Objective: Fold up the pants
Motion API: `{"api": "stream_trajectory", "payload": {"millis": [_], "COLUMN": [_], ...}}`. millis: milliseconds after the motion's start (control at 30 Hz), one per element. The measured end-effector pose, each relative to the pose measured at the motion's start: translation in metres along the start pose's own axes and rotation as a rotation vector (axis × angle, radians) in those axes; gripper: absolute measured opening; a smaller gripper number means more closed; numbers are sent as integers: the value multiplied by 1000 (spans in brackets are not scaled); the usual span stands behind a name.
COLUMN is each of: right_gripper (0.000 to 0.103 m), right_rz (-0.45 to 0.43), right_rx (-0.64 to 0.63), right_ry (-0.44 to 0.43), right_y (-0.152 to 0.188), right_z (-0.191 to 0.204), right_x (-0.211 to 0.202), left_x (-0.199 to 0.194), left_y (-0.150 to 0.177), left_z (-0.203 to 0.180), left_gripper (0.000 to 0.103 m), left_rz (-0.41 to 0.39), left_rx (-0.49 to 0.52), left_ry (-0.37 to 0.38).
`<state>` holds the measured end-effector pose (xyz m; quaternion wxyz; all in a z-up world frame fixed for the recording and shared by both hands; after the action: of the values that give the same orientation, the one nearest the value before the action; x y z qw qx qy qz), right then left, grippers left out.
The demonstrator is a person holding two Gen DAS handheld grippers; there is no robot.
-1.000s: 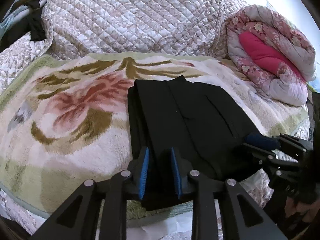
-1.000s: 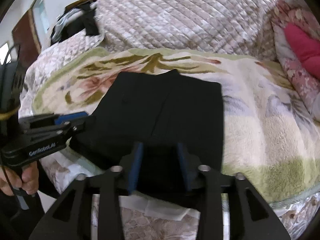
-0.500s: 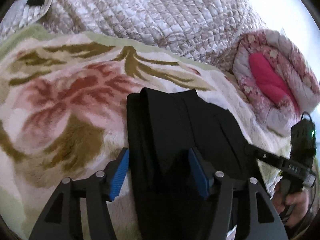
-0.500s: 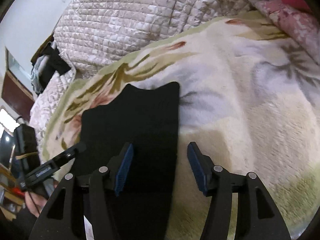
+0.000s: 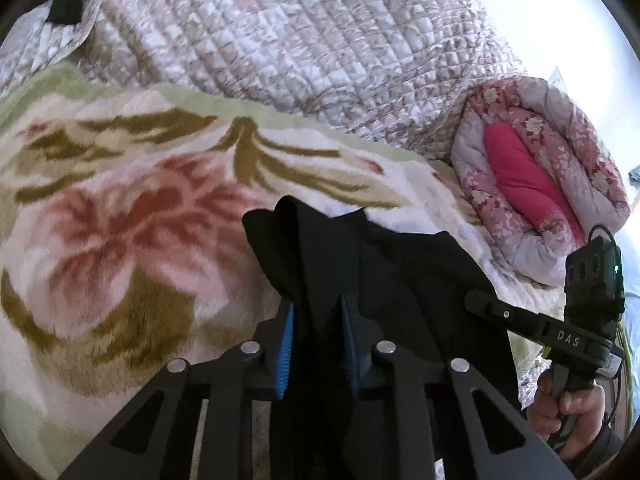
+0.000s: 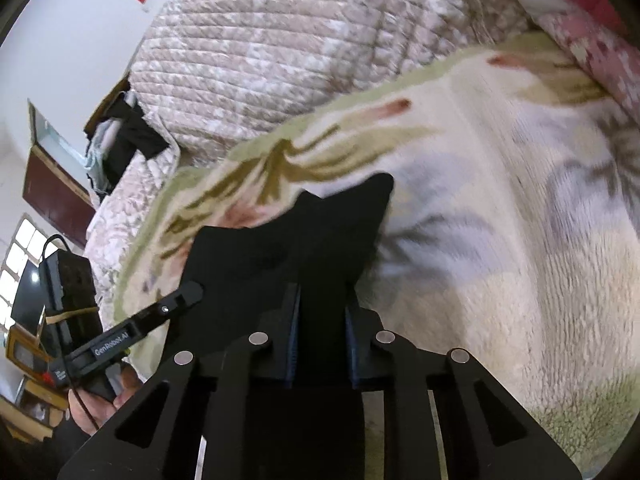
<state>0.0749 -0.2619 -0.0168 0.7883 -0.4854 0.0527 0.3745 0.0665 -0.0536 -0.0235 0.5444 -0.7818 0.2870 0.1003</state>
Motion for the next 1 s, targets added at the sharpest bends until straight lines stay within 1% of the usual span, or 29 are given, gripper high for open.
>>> {"api": "stream_trajectory", "payload": {"millis": [133, 300, 400, 500, 567, 633, 667, 733, 833, 900, 1000], "right_gripper": [18, 18, 19, 20, 23, 29, 31, 31, 31, 31, 31], "right_rz": [-17, -29, -5, 30, 54, 76, 75, 54, -3, -19, -31], "right_rx": [-27, -60, -72, -92, -101, -120, -136, -176, -214, -244, -306], "right_ry": [-30, -44, -40, -16, 38, 86, 98, 127, 133, 127, 128], "right_y": [-24, -56, -66, -65, -59, -52, -51, -54, -60, -56, -42], "right_z": [18, 30, 27, 16, 2, -8, -11, -12, -4, 6, 25], "right_x": [12, 46, 76, 110, 128, 136, 135, 126, 102, 87, 71], "left_x": [1, 16, 37, 60, 77, 85, 85, 80, 60, 45, 19], "left_y": [-25, -70, -88, -90, -82, -73, -71, -72, -81, -82, -77], "left_z": [-3, 17, 37, 56, 71, 84, 85, 85, 85, 81, 62], "left_gripper": [22, 22, 22, 23, 23, 32, 34, 34, 34, 34, 34], "left_rz": [-24, -66, -58, -43, -12, 7, 11, 11, -40, -67, -106], "left_rx": [38, 71, 81, 92, 87, 70, 65, 79, 103, 102, 135], "left_ry": [4, -20, -48, -81, -116, -140, -141, -143, -192, -194, -186]}}
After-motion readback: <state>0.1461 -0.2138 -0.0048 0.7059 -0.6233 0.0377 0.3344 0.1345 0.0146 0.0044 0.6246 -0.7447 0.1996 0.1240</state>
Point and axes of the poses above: each gripper's, at about its wrist camera, not at the fingertips, and x roughly the way its jaws point, z to its left, y to its underside, the point moved 8 cm from there along x, roughly the way its jaws point, and after that the axes turned 15 degrees about -z, right-handed, at the moved point
